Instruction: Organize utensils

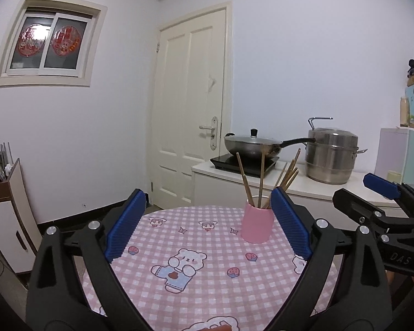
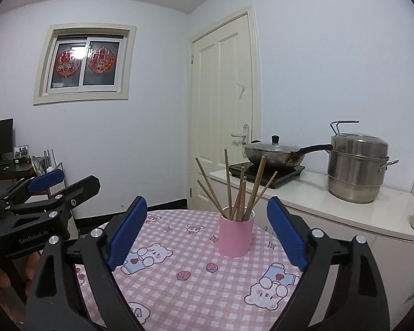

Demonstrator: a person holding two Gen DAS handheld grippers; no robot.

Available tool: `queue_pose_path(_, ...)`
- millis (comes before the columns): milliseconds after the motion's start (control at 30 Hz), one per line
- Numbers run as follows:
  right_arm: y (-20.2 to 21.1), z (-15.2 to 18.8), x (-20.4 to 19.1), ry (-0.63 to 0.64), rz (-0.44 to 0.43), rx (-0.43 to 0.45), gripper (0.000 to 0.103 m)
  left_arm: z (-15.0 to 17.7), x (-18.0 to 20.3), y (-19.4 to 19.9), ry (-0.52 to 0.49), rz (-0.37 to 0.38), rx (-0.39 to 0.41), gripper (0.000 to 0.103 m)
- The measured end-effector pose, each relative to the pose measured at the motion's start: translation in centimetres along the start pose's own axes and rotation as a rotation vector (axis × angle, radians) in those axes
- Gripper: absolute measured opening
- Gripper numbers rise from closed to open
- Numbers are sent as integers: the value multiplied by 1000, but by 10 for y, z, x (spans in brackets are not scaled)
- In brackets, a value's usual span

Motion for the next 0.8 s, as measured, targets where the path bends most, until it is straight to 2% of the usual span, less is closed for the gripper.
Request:
queue_pose_path(267, 9, 5, -7, -7, 15, 23, 91, -3, -8, 19, -8, -104, 71, 91)
queue_pose_path(633, 10, 11, -8, -13, 26, 25, 94, 1, -9, 23, -13, -79, 65, 92)
queue_pose_path(800, 12, 12, -11, -11, 26, 27, 95, 3, -9, 24, -24, -94, 75, 93)
Point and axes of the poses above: each gripper's, at about its wrist camera, not at the fingertips, and y roughly against the way its jaws point, x to its right, z to its underside, the point moved 6 cm from there along -y, roughly the way its jaws point, and after that the axes turned 7 degrees about -x, right-handed, at the moved point
